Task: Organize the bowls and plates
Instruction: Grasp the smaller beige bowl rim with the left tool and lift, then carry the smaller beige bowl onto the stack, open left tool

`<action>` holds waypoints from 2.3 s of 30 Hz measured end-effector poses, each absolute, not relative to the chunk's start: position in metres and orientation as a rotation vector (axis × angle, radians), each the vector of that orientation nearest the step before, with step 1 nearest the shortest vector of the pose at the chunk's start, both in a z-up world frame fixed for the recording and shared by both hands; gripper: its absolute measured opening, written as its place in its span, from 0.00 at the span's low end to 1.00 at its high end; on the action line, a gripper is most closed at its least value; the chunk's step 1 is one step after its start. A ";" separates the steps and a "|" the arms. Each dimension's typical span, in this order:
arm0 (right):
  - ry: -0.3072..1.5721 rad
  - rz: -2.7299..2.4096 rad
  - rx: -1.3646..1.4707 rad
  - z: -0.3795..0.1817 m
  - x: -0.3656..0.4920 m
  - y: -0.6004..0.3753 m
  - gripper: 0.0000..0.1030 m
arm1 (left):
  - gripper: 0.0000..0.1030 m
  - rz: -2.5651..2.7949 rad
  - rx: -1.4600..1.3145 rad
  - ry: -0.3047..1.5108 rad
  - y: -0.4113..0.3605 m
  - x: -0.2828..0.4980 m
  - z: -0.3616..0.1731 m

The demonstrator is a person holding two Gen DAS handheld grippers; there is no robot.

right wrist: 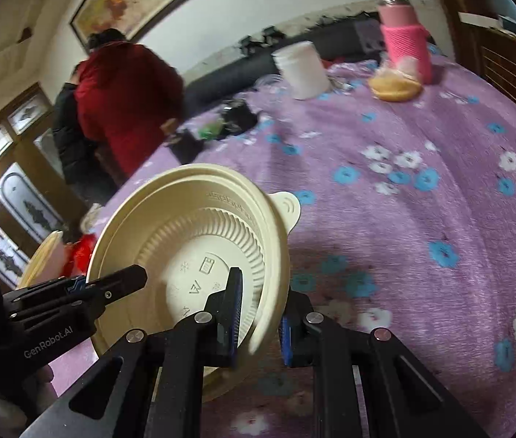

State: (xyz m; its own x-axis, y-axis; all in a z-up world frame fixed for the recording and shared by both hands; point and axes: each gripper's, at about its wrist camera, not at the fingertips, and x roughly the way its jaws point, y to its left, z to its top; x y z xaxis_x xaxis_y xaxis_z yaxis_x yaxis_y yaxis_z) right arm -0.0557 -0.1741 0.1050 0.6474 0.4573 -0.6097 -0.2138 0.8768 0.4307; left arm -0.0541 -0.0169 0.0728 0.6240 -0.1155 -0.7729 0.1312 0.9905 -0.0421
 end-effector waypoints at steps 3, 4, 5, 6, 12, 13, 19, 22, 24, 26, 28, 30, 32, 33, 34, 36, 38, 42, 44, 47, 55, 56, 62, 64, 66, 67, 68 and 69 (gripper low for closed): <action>0.757 0.421 0.325 0.113 -0.063 -0.162 0.18 | 0.16 -0.130 0.013 0.861 -0.002 -0.069 0.082; 0.752 0.432 0.323 0.116 -0.065 -0.156 0.18 | 0.16 -0.124 0.015 0.850 0.004 -0.073 0.086; 0.749 0.438 0.323 0.118 -0.067 -0.152 0.18 | 0.16 -0.117 0.016 0.843 0.007 -0.076 0.088; 0.743 0.450 0.335 0.122 -0.071 -0.145 0.18 | 0.16 -0.103 0.014 0.829 0.015 -0.081 0.093; 0.727 0.500 0.317 0.141 -0.083 -0.104 0.19 | 0.16 -0.040 -0.018 0.776 0.054 -0.102 0.112; 0.722 0.510 0.304 0.146 -0.084 -0.097 0.19 | 0.16 -0.030 -0.028 0.768 0.063 -0.105 0.115; 0.709 0.562 0.219 0.168 -0.086 -0.048 0.19 | 0.16 0.034 -0.082 0.737 0.109 -0.121 0.125; 0.704 0.581 0.183 0.175 -0.086 -0.025 0.19 | 0.16 0.064 -0.103 0.728 0.129 -0.126 0.127; 0.696 0.594 0.155 0.181 -0.087 -0.007 0.19 | 0.17 0.086 -0.113 0.720 0.142 -0.129 0.129; 0.690 0.604 0.131 0.185 -0.088 0.007 0.19 | 0.17 0.106 -0.122 0.712 0.153 -0.131 0.131; 0.686 0.616 0.103 0.190 -0.087 0.023 0.19 | 0.17 0.131 -0.131 0.704 0.166 -0.132 0.133; 0.684 0.630 0.075 0.193 -0.085 0.039 0.19 | 0.17 0.154 -0.137 0.698 0.177 -0.133 0.134; 0.686 0.643 0.059 0.195 -0.083 0.053 0.19 | 0.17 0.177 -0.146 0.693 0.190 -0.134 0.134; 0.687 0.650 0.052 0.196 -0.082 0.060 0.19 | 0.17 0.187 -0.150 0.690 0.196 -0.135 0.135; 0.686 0.656 0.047 0.197 -0.082 0.066 0.19 | 0.18 0.194 -0.153 0.688 0.200 -0.136 0.135; 0.682 0.666 0.035 0.198 -0.082 0.078 0.19 | 0.19 0.208 -0.158 0.686 0.208 -0.138 0.136; 0.680 0.672 0.022 0.199 -0.082 0.087 0.19 | 0.20 0.219 -0.158 0.684 0.216 -0.139 0.137; 0.670 0.677 0.004 0.206 -0.078 0.102 0.19 | 0.21 0.227 -0.147 0.675 0.227 -0.136 0.146; 0.662 0.679 -0.002 0.212 -0.074 0.108 0.19 | 0.21 0.227 -0.145 0.664 0.233 -0.131 0.152; 0.660 0.685 -0.005 0.218 -0.065 0.114 0.19 | 0.21 0.244 -0.142 0.661 0.242 -0.124 0.155; 0.745 0.670 0.001 0.189 -0.051 0.125 0.19 | 0.21 0.268 -0.137 0.743 0.247 -0.107 0.124; 0.756 0.670 0.004 0.185 -0.049 0.125 0.19 | 0.21 0.271 -0.133 0.741 0.246 -0.107 0.123; 0.768 0.679 0.018 0.178 -0.047 0.124 0.20 | 0.21 0.284 -0.118 0.730 0.244 -0.107 0.123; 0.774 0.683 0.019 0.176 -0.047 0.124 0.20 | 0.21 0.293 -0.112 0.727 0.243 -0.108 0.122; 0.783 0.691 0.019 0.173 -0.046 0.125 0.20 | 0.21 0.301 -0.104 0.723 0.242 -0.108 0.123; 0.785 0.692 0.018 0.172 -0.046 0.125 0.20 | 0.23 0.309 -0.100 0.721 0.242 -0.109 0.122; 0.787 0.694 0.016 0.170 -0.046 0.126 0.20 | 0.24 0.312 -0.099 0.719 0.241 -0.109 0.122; 0.788 0.695 0.013 0.169 -0.045 0.126 0.20 | 0.25 0.317 -0.097 0.718 0.241 -0.109 0.122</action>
State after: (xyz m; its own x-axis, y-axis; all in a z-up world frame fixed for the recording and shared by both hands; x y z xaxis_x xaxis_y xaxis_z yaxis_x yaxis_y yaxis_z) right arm -0.0454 0.1265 0.1687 0.4966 0.5788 -0.6468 -0.5694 0.7797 0.2606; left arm -0.1088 0.2412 0.1217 0.7077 0.2517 -0.6602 -0.3180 0.9479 0.0205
